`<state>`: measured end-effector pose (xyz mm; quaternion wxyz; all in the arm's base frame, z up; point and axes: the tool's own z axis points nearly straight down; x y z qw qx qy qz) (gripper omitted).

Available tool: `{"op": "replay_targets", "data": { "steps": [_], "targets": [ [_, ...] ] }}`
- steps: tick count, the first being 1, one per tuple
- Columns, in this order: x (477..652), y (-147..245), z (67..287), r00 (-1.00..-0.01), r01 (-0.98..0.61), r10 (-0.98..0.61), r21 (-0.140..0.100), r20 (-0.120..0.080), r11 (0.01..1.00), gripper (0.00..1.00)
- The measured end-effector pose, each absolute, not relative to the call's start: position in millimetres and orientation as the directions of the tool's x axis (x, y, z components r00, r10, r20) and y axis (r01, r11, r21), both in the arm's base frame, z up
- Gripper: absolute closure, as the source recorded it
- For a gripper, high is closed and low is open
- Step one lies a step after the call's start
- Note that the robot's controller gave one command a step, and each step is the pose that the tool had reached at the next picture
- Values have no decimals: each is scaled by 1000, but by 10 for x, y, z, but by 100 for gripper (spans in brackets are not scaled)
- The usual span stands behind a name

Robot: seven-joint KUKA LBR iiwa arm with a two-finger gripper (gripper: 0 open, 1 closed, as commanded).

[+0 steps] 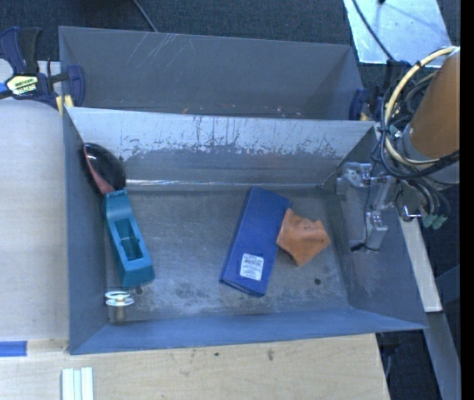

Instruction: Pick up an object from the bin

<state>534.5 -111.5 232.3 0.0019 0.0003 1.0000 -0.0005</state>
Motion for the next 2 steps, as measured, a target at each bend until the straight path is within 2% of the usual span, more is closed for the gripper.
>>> {"op": "replay_targets", "data": {
  "steps": [1, 2],
  "targets": [
    [5328, -963, 1885, -999, 38, 38, -2, -11, 999, 0],
    [5369, -952, 1200, -995, 104, 104, 0, -7, 995, 0]
  ]
}}
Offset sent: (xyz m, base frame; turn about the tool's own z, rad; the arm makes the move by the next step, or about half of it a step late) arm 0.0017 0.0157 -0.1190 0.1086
